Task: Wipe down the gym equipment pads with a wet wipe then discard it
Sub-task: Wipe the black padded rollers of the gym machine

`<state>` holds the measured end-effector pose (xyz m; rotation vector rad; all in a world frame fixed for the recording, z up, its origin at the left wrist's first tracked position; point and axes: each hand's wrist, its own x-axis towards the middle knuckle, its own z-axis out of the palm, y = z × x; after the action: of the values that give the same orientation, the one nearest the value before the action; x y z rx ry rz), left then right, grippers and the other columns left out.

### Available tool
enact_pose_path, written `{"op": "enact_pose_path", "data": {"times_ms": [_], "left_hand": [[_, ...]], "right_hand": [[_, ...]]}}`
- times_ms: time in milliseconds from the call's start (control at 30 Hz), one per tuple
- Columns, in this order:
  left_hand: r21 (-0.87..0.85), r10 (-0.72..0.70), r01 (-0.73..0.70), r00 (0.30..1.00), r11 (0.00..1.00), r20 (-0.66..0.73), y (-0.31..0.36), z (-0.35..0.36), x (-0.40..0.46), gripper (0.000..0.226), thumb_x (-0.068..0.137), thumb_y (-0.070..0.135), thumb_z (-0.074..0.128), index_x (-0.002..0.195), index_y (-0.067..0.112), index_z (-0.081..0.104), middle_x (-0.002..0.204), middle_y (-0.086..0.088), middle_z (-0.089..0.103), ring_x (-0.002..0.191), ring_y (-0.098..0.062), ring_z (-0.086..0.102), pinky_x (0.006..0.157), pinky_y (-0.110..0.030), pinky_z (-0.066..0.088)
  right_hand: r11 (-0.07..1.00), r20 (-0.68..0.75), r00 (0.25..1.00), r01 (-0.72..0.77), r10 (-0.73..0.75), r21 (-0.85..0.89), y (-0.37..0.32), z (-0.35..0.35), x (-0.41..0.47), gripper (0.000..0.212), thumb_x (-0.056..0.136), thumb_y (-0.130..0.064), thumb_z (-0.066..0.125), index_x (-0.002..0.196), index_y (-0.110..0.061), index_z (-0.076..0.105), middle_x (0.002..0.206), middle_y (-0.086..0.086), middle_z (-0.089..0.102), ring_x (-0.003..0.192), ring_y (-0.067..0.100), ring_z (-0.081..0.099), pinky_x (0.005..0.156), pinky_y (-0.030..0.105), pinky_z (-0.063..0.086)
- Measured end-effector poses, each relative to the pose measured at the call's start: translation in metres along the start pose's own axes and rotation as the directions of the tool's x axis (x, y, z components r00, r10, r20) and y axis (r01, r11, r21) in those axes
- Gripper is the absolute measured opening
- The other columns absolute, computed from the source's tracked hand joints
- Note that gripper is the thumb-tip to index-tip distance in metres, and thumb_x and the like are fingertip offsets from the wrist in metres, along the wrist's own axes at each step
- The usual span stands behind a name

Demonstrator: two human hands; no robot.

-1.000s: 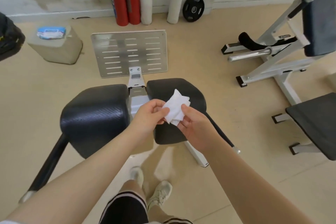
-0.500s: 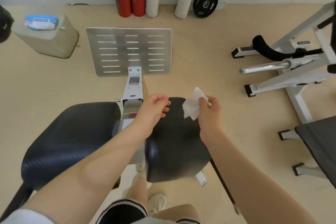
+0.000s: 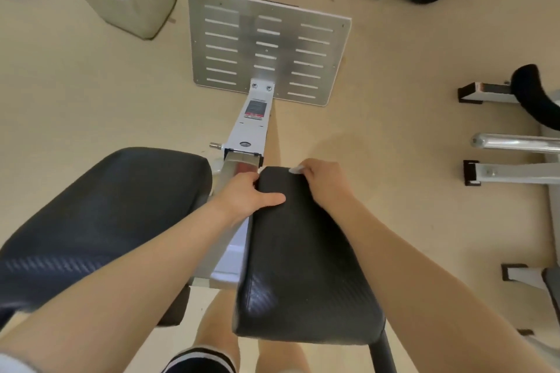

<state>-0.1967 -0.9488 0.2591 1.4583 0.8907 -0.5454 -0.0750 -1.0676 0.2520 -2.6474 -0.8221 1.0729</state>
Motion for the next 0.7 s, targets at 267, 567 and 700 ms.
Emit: {"op": "enact_pose_path", "data": {"times_ms": [267,567,700], "left_hand": [[-0.016,-0.100,0.104,0.981,0.994,0.167,0.003,-0.010,-0.009,0.044,0.083,0.017,0.067,0.124,0.012,0.053,0.118,-0.002,0.061,0.104,-0.013,0.058,0.079,-0.015,0.045],[-0.079,-0.124,0.140,0.976,0.987,0.181,0.003,-0.011,-0.013,0.050,0.083,0.020,0.068,0.130,0.015,0.051,0.124,0.003,0.058,0.113,-0.013,0.054,0.094,-0.024,0.040],[-0.093,-0.111,0.126,0.982,0.988,0.150,-0.004,-0.011,-0.012,0.059,0.079,0.025,0.071,0.133,0.015,0.048,0.129,0.000,0.056,0.116,-0.016,0.054,0.104,-0.033,0.040]], "right_hand": [[0.954,0.154,0.945,0.270,-0.288,0.131,-0.037,0.010,-0.004,0.026,0.093,-0.011,0.048,0.115,-0.011,0.062,0.110,0.012,0.065,0.097,0.028,0.060,0.087,0.036,0.047],[0.987,0.047,0.985,-0.163,0.163,-0.008,0.027,-0.011,-0.009,0.026,0.098,-0.016,0.036,0.108,-0.006,0.059,0.110,0.017,0.059,0.099,0.034,0.056,0.076,0.029,0.039],[0.988,0.098,0.984,0.145,-0.150,0.053,-0.033,0.011,0.002,0.031,0.098,-0.012,0.038,0.123,-0.011,0.056,0.123,0.010,0.059,0.112,0.029,0.054,0.094,0.033,0.042]]}}
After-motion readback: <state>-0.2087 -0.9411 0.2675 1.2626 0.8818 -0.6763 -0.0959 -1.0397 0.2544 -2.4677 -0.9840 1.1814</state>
